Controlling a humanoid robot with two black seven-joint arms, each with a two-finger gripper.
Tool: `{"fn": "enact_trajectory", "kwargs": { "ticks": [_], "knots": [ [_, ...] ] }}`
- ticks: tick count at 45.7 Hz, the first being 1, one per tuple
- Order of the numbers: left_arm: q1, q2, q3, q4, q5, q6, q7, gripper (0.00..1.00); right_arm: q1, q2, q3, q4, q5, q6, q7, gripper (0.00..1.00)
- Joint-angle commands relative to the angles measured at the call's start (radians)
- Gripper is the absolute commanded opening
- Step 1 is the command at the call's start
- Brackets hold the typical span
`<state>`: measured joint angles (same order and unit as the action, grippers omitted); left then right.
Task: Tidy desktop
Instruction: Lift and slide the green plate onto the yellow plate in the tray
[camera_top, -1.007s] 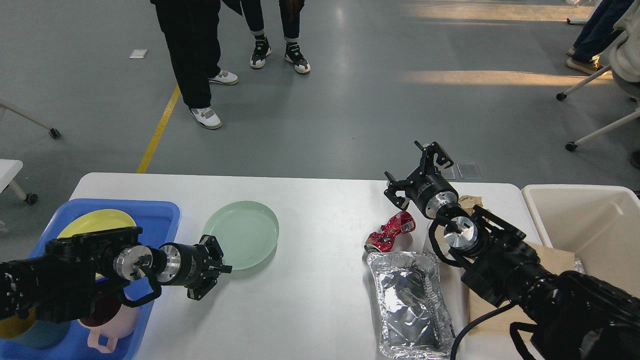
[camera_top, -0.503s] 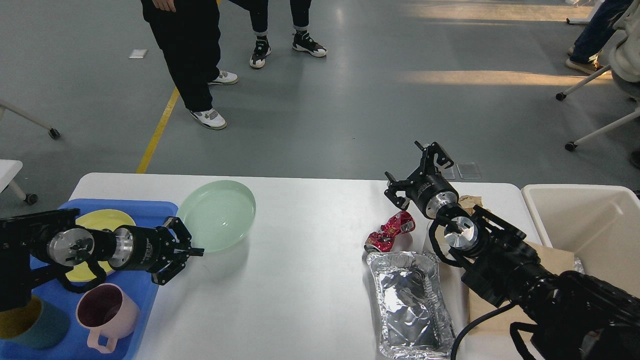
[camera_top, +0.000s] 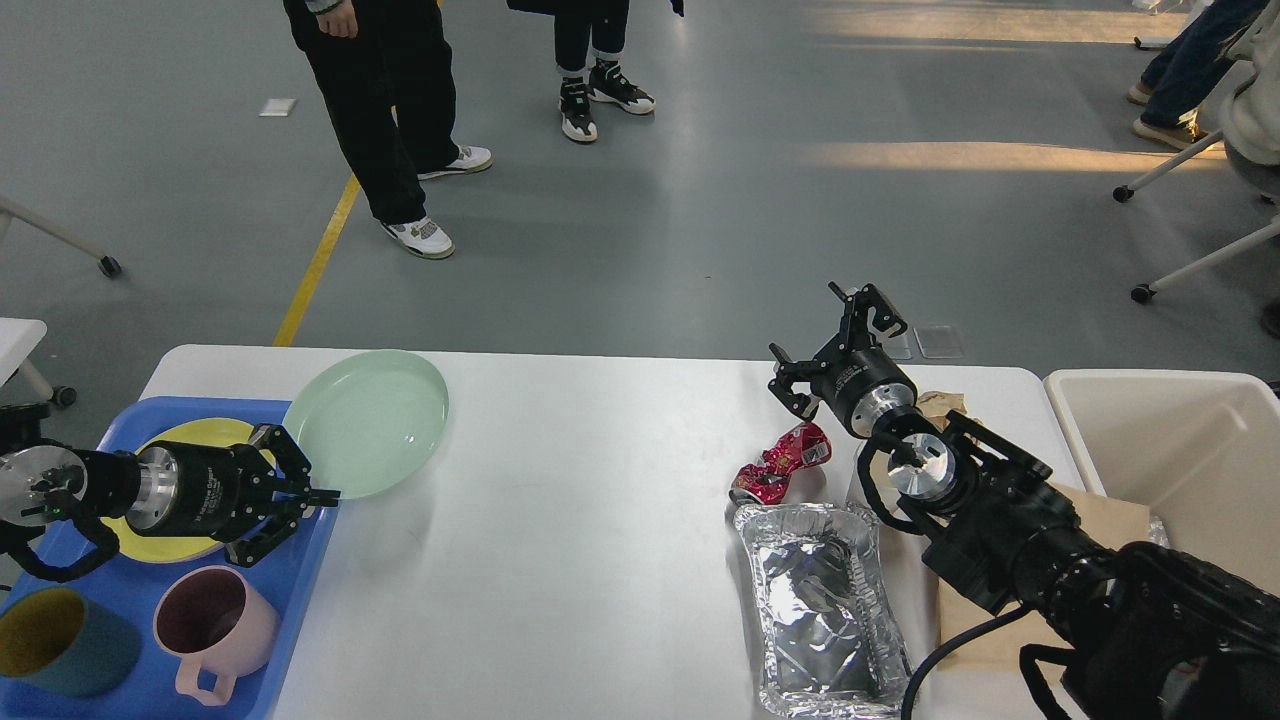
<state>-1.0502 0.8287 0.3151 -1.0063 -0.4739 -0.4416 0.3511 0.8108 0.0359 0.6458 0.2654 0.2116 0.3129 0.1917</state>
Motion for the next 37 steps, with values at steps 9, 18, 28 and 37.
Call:
{"fn": "enact_trajectory", "kwargs": {
  "ticks": [9, 18, 28, 37],
  "knots": [
    [-0.008, 0.078, -0.002, 0.009, 0.000, -0.048, 0.035, 0.00, -0.001, -0.001, 0.000, 0.000, 0.000, 0.000, 0.000, 1.00],
    [-0.022, 0.118, -0.002, 0.014, 0.000, -0.057, 0.063, 0.00, 0.001, -0.001, 0.000, 0.000, 0.000, 0.000, 0.000, 1.00],
    [-0.021, 0.161, -0.001, 0.020, 0.000, -0.062, 0.074, 0.00, 0.001, -0.001, 0.000, 0.000, 0.000, 0.000, 0.000, 1.00],
    [-0.014, 0.188, 0.001, 0.057, 0.001, -0.060, 0.101, 0.00, 0.001, -0.001, 0.000, 0.000, 0.000, 0.000, 0.000, 1.00]
  ]
}}
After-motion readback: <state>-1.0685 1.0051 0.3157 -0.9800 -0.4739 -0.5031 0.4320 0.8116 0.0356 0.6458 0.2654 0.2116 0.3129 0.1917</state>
